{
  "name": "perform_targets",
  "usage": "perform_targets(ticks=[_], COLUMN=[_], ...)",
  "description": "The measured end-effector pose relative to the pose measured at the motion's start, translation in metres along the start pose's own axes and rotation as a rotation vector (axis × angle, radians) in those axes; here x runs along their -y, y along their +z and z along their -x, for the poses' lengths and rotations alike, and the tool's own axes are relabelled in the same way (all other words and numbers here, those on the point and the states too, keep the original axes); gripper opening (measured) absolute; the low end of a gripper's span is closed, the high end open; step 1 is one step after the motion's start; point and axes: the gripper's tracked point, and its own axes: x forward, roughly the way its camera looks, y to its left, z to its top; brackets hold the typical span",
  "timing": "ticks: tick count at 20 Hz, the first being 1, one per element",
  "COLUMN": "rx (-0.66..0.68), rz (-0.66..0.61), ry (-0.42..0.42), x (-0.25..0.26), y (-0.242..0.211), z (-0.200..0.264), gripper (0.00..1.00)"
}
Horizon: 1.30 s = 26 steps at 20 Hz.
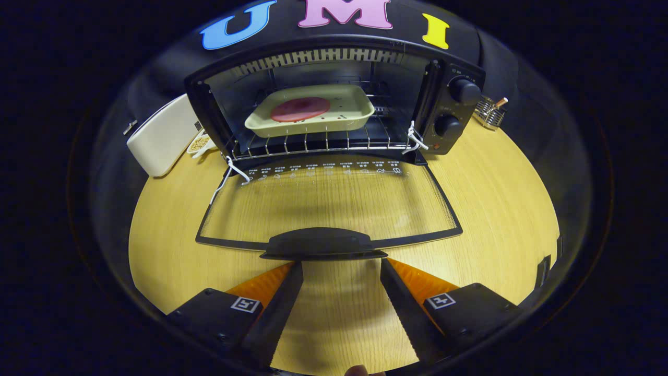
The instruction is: Open the toaster oven, put the food inside, and close the toaster oven door.
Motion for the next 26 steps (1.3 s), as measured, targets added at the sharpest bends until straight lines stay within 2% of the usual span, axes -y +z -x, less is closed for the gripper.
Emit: perform_targets(ticks=[16, 21, 26], rx=[0.264, 0.337, 0.452], rz=[0.026, 0.063, 0.044], ry=[0.054, 0.057, 0.077], x=[-0.002, -0.001, 0.007], y=[0.053, 0.084, 0.126], z=[0.062, 0.076, 0.117], gripper=[0.99, 0.99, 0.99])
